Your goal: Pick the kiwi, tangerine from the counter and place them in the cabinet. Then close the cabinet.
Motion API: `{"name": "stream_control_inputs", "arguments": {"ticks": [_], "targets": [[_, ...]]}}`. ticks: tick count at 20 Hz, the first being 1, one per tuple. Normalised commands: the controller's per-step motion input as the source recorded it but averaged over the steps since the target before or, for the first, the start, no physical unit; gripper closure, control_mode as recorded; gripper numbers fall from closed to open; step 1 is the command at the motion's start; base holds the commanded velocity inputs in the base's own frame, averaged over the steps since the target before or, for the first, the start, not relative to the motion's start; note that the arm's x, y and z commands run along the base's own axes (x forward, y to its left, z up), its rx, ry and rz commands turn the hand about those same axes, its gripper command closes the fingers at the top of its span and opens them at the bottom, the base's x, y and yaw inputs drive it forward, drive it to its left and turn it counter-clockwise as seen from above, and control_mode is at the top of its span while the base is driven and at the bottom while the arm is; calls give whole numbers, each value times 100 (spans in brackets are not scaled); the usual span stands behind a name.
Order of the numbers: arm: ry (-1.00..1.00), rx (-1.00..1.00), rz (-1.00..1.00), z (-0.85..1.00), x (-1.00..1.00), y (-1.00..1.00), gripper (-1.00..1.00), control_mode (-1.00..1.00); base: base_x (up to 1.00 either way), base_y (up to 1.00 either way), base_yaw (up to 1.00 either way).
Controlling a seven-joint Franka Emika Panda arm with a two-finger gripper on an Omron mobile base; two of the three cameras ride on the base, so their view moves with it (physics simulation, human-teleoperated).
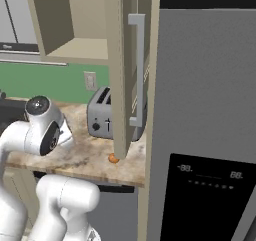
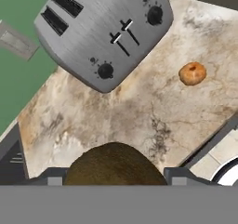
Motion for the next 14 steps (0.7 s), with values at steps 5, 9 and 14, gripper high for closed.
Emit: {"name": "stream_control_inputs", "arguments": {"ticks": [5,9,14], "targets": [[0,0,0,100,-33,2,100,-100,0,0,0],[-1,0,0,100,-73,-1,100,-100,0,0,0],[-1,-5,-1,100,-63,-10,100,-100,0,0,0]]}}
